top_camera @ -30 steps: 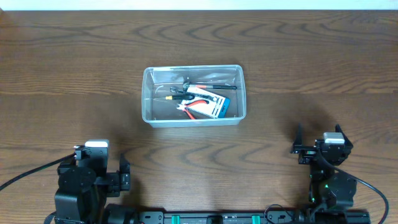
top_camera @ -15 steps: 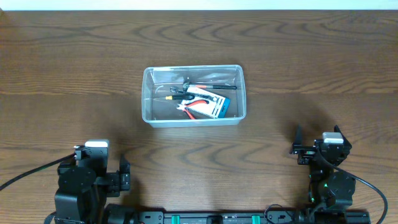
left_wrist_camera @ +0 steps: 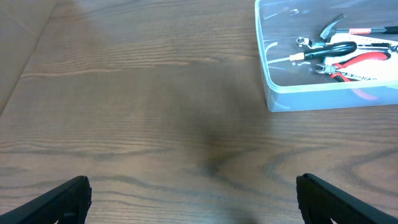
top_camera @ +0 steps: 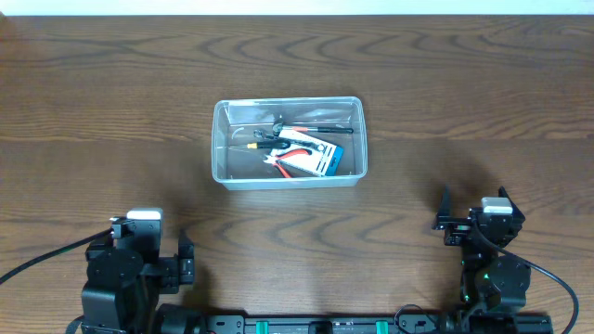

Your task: Pack container

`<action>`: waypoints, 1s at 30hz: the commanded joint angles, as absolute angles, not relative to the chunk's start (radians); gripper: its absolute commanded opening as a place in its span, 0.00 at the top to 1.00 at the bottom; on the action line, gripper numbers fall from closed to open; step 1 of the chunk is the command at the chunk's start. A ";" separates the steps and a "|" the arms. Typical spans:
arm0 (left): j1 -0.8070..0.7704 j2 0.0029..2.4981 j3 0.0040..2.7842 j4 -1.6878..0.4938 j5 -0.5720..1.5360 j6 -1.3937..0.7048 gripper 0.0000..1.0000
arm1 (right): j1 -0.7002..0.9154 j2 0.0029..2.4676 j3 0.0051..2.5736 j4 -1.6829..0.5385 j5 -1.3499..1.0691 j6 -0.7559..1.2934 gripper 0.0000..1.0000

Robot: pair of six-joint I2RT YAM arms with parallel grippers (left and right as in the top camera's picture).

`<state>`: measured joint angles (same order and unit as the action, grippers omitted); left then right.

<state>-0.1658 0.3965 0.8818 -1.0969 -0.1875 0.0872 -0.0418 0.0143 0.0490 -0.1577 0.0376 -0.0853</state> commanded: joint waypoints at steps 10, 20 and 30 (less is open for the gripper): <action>-0.170 0.398 0.877 -1.099 -0.196 0.104 0.02 | -0.049 0.005 0.043 -0.154 0.034 -0.076 0.01; -0.134 0.387 0.872 -0.975 -0.001 0.055 0.02 | -0.049 0.005 0.043 -0.154 0.034 -0.076 0.01; -0.053 0.196 0.720 -0.691 0.124 0.002 0.02 | -0.049 0.005 0.043 -0.154 0.034 -0.076 0.01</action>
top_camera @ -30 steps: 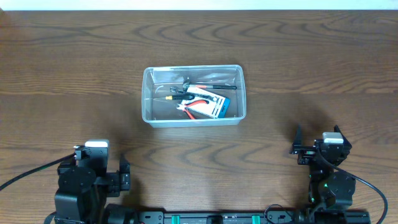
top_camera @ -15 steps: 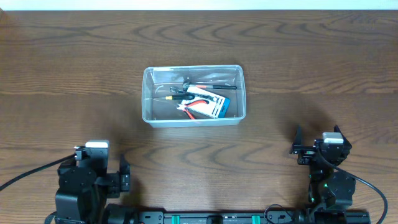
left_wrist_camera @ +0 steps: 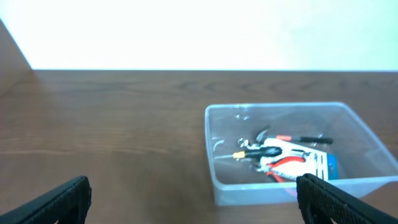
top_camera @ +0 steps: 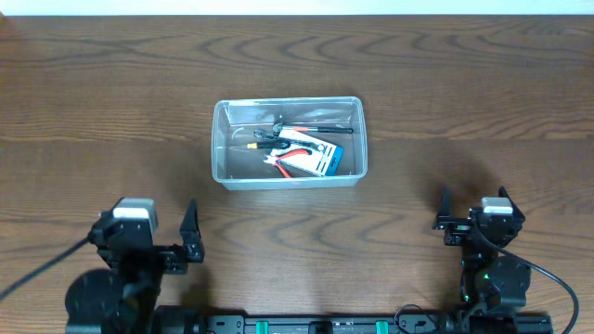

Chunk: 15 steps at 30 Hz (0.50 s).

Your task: Pack container

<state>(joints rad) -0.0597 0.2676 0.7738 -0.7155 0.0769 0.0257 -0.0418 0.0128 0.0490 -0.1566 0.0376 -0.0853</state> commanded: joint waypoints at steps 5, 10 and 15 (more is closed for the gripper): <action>-0.053 0.065 0.621 -0.649 0.124 0.002 0.02 | -0.049 0.005 0.043 -0.154 0.034 -0.076 0.01; -0.053 0.003 0.528 -0.559 0.123 0.002 0.02 | -0.049 0.005 0.043 -0.154 0.034 -0.076 0.01; -0.052 0.002 0.402 -0.359 0.113 0.004 0.02 | -0.049 0.005 0.043 -0.154 0.034 -0.076 0.01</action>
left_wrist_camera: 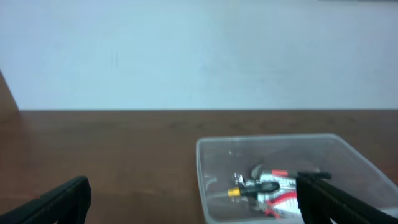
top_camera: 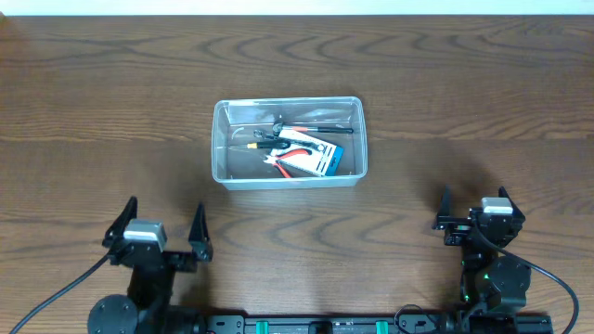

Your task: Pack container

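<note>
A clear plastic container [top_camera: 290, 143] sits mid-table holding a screwdriver with a yellow collar [top_camera: 264, 144], red-handled pliers on a blue-and-white card [top_camera: 306, 158] and a black-handled tool [top_camera: 320, 129]. The left wrist view shows the same container [left_wrist_camera: 211, 180] ahead and to the right. My left gripper [top_camera: 162, 232] is open at the near left edge, fingers [left_wrist_camera: 59, 202] spread wide with nothing between them. My right gripper [top_camera: 445, 223] rests at the near right; its jaws are too small to judge.
Brown wooden table [top_camera: 464, 83] surrounds the container. A pale wall [left_wrist_camera: 199, 56] lies beyond the far table edge in the left wrist view. Both arm bases stand at the near edge.
My left arm drew back toward the near edge and its camera tilted up further, showing more wall. The right arm and the container's contents did not move.
At first my left gripper pointed down at the table left of the container, open and empty. Then it had lifted to face the container and far edge. Now it sits lower at the near edge, still open. The right arm stayed still.
</note>
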`<action>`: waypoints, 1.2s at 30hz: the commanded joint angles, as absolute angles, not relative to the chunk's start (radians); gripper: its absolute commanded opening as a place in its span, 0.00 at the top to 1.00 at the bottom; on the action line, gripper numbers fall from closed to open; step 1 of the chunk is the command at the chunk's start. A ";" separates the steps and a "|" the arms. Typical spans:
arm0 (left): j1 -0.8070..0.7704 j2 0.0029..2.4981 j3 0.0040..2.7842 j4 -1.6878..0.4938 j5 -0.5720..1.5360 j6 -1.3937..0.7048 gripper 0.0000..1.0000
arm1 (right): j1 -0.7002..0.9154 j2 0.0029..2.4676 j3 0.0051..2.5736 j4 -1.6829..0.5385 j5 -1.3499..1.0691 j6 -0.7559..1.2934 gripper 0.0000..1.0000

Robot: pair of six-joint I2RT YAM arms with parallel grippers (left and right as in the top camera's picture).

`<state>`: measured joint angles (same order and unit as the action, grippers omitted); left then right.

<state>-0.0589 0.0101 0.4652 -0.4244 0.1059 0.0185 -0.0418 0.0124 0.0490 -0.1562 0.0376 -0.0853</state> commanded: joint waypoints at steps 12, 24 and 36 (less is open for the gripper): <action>-0.051 0.002 0.036 0.083 0.038 0.006 0.02 | -0.049 0.005 0.043 -0.154 0.034 -0.076 0.01; -0.050 0.002 0.004 -0.075 0.003 0.007 0.02 | -0.049 0.005 0.043 -0.154 0.034 -0.076 0.01; -0.051 0.004 0.004 -0.071 0.012 0.002 0.02 | -0.049 0.005 0.043 -0.154 0.034 -0.076 0.01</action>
